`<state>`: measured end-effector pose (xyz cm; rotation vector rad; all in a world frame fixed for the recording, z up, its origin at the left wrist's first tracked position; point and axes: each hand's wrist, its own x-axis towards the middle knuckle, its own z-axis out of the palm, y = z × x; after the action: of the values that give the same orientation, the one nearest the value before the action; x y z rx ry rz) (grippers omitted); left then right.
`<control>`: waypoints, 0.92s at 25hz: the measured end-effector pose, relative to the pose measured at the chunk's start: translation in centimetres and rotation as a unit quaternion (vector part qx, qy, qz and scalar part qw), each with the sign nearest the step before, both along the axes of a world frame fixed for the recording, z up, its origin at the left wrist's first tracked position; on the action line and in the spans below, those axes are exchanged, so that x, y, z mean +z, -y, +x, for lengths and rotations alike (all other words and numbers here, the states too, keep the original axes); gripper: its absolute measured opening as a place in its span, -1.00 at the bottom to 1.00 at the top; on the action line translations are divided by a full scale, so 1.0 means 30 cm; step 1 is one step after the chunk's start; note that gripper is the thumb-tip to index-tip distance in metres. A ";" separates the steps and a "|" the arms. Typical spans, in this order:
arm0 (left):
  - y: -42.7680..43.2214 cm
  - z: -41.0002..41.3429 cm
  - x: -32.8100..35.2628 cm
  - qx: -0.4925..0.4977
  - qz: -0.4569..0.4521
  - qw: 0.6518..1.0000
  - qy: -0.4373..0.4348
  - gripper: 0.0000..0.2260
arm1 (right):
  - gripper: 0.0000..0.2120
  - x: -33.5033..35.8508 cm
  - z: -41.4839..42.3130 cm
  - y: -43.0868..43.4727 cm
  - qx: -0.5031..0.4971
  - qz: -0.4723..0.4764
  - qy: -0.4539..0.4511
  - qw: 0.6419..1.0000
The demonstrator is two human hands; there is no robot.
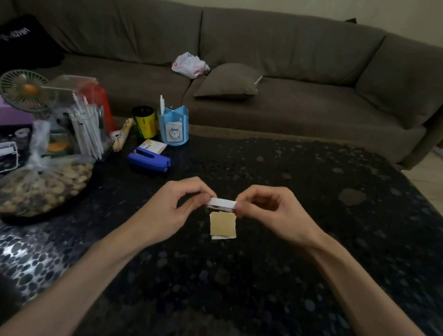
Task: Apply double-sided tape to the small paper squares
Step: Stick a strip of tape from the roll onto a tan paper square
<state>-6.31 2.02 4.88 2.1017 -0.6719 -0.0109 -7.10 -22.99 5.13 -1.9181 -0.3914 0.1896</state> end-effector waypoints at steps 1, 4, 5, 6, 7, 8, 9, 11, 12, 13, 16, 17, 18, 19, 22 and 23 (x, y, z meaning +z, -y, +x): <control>0.016 -0.005 -0.004 -0.004 -0.001 1.000 0.009 -0.80 | -0.89 -0.006 -0.001 -0.002 0.003 -0.002 0.004 1.000; 0.045 -0.015 -0.022 0.007 -0.019 1.000 0.023 -0.82 | -0.87 -0.019 -0.002 -0.006 -0.010 0.004 0.016 1.000; 0.053 -0.020 -0.027 0.014 -0.030 0.999 0.018 -0.82 | -0.88 -0.021 -0.002 -0.004 -0.017 0.009 0.019 1.000; 0.058 -0.023 -0.030 0.022 -0.042 0.999 0.011 -0.83 | -0.89 -0.020 -0.004 -0.001 -0.022 0.015 0.022 0.999; 0.062 -0.023 -0.031 0.024 -0.047 0.999 -0.001 -0.83 | -0.90 -0.018 -0.008 0.005 -0.026 0.021 0.021 0.999; 0.061 -0.019 -0.030 0.018 -0.036 0.999 -0.016 -0.83 | -0.91 -0.015 -0.011 0.012 -0.028 0.030 0.017 0.999; 0.057 -0.015 -0.031 0.006 -0.014 0.999 -0.031 -0.84 | -0.91 -0.012 -0.014 0.019 -0.030 0.038 0.012 0.999; 0.047 -0.011 -0.039 -0.022 0.024 0.998 -0.047 -0.82 | -0.92 -0.013 -0.017 0.032 -0.028 0.026 0.011 0.999; 0.044 -0.014 -0.042 -0.027 0.030 0.998 -0.049 -0.81 | -0.93 -0.019 -0.018 0.035 -0.023 0.007 0.016 1.000; 0.043 -0.019 -0.042 -0.026 0.031 0.998 -0.047 -0.78 | -0.95 -0.026 -0.018 0.037 -0.018 -0.008 0.022 1.000; 0.053 -0.022 -0.045 -0.026 0.030 0.998 -0.040 -0.78 | -0.95 -0.043 -0.012 0.034 -0.013 -0.014 0.028 0.999; 0.060 -0.024 -0.045 -0.029 0.034 0.998 -0.032 -0.81 | -0.94 -0.047 -0.009 0.028 -0.008 -0.017 0.033 0.999; 0.065 -0.023 -0.048 -0.028 0.038 0.999 -0.023 -0.82 | -0.94 -0.051 -0.004 0.021 -0.002 -0.023 0.038 0.999; 0.067 -0.021 -0.050 -0.025 0.041 0.999 -0.017 -0.81 | -0.94 -0.053 0.004 0.016 0.004 -0.028 0.040 0.999; 0.037 0.000 -0.061 -0.013 0.039 0.999 -0.033 -0.75 | -0.95 -0.057 0.017 0.017 0.011 -0.023 0.040 0.999; 0.024 0.008 -0.062 -0.014 0.042 0.998 -0.045 -0.77 | -0.95 -0.056 0.018 0.020 0.007 -0.014 0.038 0.999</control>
<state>-6.07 1.29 3.00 2.1573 -0.6573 -0.1520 -6.54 -23.60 3.45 -1.9547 -0.4549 0.1322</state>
